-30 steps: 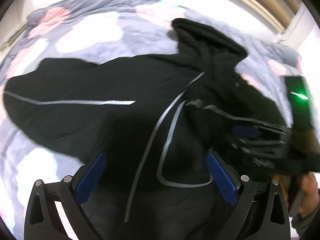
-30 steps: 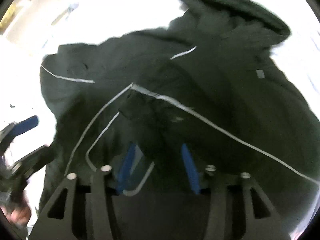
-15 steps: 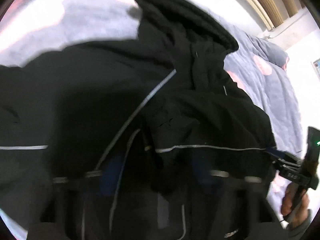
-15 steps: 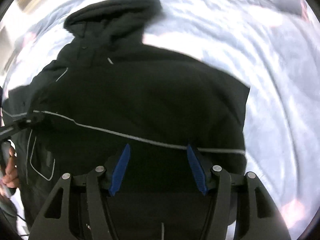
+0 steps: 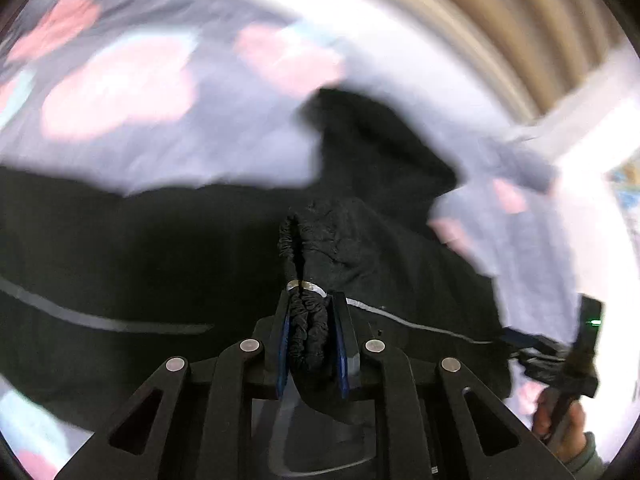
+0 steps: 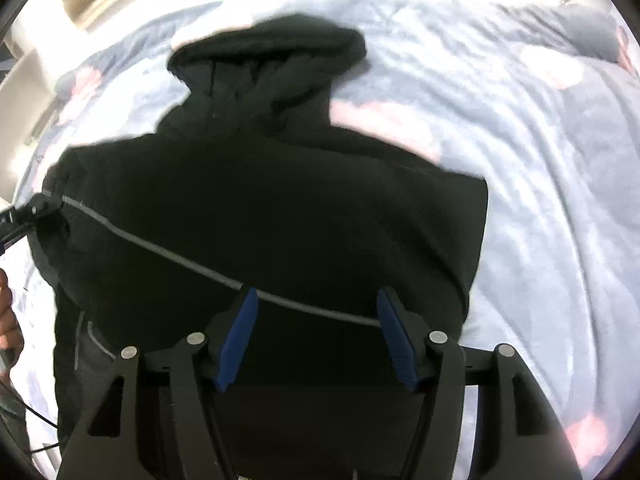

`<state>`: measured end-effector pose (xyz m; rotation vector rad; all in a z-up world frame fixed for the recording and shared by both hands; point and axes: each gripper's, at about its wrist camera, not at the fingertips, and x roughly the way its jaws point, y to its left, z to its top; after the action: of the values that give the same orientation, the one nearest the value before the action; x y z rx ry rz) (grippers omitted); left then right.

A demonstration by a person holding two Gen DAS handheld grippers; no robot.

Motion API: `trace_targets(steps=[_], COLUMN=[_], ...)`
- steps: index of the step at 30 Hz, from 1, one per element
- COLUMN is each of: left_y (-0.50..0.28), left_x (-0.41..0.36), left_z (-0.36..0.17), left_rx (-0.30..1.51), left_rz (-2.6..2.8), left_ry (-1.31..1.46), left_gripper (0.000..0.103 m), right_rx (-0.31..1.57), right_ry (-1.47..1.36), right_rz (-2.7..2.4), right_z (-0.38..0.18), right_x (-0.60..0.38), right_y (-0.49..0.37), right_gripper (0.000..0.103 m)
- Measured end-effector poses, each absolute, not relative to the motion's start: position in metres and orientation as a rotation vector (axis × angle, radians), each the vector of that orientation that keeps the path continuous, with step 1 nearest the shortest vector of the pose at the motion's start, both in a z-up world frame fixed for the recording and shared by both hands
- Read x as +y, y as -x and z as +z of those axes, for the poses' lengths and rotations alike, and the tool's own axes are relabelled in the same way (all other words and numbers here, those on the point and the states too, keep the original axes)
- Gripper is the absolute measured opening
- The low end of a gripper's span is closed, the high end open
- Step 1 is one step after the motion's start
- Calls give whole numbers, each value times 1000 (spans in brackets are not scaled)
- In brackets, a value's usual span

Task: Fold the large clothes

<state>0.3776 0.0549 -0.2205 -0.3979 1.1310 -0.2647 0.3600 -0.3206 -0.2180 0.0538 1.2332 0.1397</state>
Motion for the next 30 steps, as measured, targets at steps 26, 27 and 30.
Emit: trace_targets(steps=[26,27,30], left_y=[-333,-338,-354], left_x=[-16,-20,-36], left_z=[-244,-253,-300], left_rx=[1176,1202,1287], left_rz=[-238,-237,-158], left_ry=[288,303,268], left_gripper=[63,62,62], right_rx=[1335,1336,1365], right_ry=[42,47,56], right_rz=[71,66,65], right_z=[-275,-275,-270], right_x=[-292,-291,-288], right_y=[-313,-313,-315], right_gripper=[69,71,71])
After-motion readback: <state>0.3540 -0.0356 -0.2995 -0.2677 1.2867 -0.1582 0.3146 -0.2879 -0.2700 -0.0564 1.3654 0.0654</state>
